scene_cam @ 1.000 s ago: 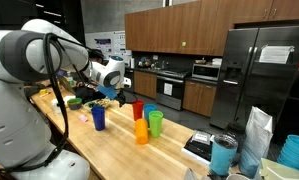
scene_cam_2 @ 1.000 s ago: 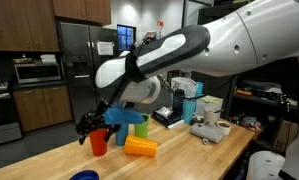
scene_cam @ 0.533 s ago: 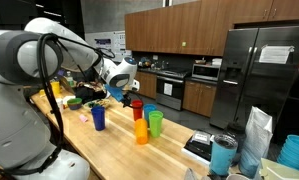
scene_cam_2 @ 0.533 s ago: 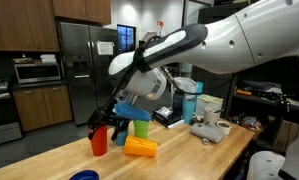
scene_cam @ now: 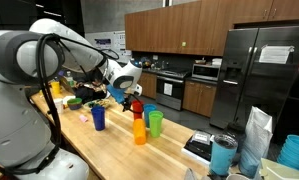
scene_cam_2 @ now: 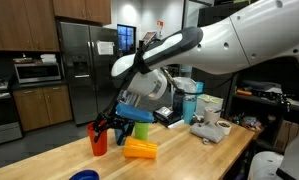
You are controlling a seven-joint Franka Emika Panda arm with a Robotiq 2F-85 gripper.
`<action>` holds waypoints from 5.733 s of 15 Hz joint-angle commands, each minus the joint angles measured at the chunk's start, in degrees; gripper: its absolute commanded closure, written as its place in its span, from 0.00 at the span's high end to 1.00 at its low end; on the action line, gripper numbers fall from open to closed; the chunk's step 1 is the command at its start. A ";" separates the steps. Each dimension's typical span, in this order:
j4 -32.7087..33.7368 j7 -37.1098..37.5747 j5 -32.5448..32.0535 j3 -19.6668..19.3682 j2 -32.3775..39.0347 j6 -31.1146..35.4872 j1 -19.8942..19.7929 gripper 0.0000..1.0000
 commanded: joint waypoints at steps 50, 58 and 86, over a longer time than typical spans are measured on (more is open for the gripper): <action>3.42 33.23 -20.37 6.11 7.42 -7.80 -3.03 1.00; 2.90 33.60 -20.37 6.22 7.81 -7.92 -2.92 1.00; -3.55 33.21 -8.43 2.19 8.92 -0.22 -5.88 1.00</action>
